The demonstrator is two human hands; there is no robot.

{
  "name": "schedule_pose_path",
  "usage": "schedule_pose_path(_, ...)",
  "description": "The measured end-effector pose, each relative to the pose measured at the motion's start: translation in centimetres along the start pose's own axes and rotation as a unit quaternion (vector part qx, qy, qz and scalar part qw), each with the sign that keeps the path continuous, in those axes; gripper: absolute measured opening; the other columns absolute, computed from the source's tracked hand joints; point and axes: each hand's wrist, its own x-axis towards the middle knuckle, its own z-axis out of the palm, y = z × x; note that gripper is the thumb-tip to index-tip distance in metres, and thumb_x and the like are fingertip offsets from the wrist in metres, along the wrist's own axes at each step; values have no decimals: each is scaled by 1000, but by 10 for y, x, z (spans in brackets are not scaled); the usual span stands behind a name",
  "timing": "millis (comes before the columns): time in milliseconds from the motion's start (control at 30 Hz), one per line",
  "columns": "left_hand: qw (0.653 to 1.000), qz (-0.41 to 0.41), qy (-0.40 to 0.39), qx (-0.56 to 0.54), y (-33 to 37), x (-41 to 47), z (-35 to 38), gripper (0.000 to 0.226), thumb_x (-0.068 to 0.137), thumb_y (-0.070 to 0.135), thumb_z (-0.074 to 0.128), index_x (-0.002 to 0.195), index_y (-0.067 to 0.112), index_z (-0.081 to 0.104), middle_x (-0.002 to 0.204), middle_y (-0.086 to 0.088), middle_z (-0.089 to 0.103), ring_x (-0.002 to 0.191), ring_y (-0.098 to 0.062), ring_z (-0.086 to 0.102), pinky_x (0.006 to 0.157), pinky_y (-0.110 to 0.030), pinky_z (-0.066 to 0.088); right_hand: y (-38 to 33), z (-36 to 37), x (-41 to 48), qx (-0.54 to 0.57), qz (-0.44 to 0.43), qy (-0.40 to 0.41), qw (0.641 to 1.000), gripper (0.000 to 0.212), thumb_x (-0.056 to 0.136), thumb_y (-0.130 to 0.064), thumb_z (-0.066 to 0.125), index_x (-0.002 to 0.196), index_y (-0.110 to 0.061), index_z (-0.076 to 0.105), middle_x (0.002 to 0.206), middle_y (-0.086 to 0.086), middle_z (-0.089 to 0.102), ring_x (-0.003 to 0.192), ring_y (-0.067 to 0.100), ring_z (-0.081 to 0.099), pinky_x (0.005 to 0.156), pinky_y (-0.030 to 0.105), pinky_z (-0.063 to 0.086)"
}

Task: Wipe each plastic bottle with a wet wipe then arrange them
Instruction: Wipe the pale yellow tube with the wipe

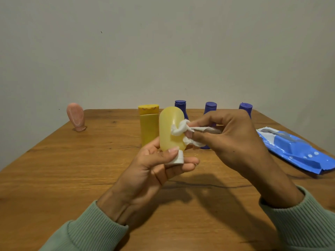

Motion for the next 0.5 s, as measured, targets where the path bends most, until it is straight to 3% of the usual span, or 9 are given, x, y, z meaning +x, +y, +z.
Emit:
schedule_pose_path(133,1000,-11,6,-11,2,-1,2,41,76,6,62,116,3,67,108,-28,68,82,-33,72,74,-33,61,-4,-6,0,-36,-5,-74,997,10,73,-20,76,80,-27,73,76,-12,69,76,0,65,59,13,52)
schedule_pose_path(333,999,-27,-13,37,0,-1,7,49,82,8,59,129,2,52,121,-25,65,85,-30,73,79,-34,59,1,-2,2,-7,6,45,999,12,75,-22,75,86,-26,72,83,-13,69,76,0,66,59,11,51)
schedule_pose_path(500,999,-24,12,-17,1,-1,6,47,79,8,60,126,5,57,121,-24,65,103,-40,68,87,-41,57,1,4,0,-27,-3,5,1000,12,75,-22,75,84,-30,71,80,-15,68,75,-4,64,57,10,50)
